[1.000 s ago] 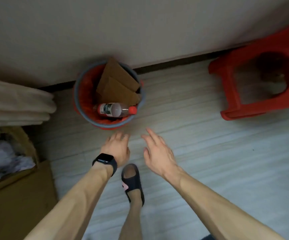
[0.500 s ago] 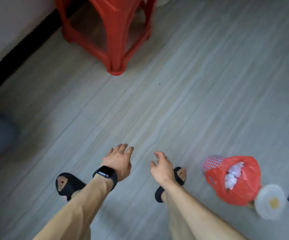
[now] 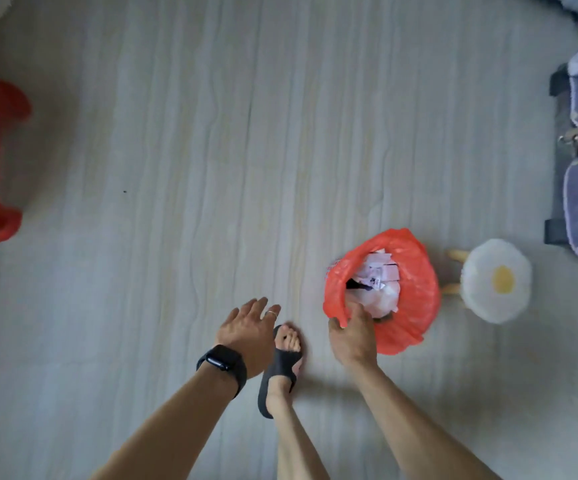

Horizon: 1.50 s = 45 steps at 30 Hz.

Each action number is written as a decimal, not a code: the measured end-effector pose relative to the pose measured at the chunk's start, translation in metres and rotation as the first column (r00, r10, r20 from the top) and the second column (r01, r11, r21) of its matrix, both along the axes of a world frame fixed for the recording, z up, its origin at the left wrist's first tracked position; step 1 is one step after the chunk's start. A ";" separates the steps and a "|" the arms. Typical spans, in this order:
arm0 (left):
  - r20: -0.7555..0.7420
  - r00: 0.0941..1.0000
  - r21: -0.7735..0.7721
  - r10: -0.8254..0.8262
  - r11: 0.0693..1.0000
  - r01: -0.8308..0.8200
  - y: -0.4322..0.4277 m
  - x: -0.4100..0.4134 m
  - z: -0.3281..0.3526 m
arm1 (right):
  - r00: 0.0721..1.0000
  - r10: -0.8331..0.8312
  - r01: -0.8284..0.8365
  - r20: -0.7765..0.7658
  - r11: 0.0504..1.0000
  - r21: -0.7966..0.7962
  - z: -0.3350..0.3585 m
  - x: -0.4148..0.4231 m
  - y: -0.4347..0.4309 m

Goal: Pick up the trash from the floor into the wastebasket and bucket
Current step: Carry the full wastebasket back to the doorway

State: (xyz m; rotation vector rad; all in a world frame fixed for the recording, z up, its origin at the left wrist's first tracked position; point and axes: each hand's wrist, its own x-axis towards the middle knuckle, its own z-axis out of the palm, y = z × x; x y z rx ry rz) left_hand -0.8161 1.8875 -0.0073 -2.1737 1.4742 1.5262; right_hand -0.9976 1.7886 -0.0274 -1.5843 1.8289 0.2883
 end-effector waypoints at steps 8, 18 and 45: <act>-0.050 0.997 0.062 0.062 0.996 -0.059 -0.132 -0.073 -0.039 | 0.899 -0.379 0.347 -0.218 0.922 -0.173 -0.043 -0.114 -0.128; 0.015 0.928 0.222 0.372 0.904 -0.366 -0.205 -0.116 -0.102 | 0.914 -0.365 0.368 -0.178 0.930 -0.016 -0.081 -0.180 -0.155; -0.297 -0.292 0.137 0.909 -0.262 -0.955 -0.433 0.020 -0.142 | 0.993 0.100 -0.079 -0.056 0.950 0.302 -0.209 -0.020 -0.408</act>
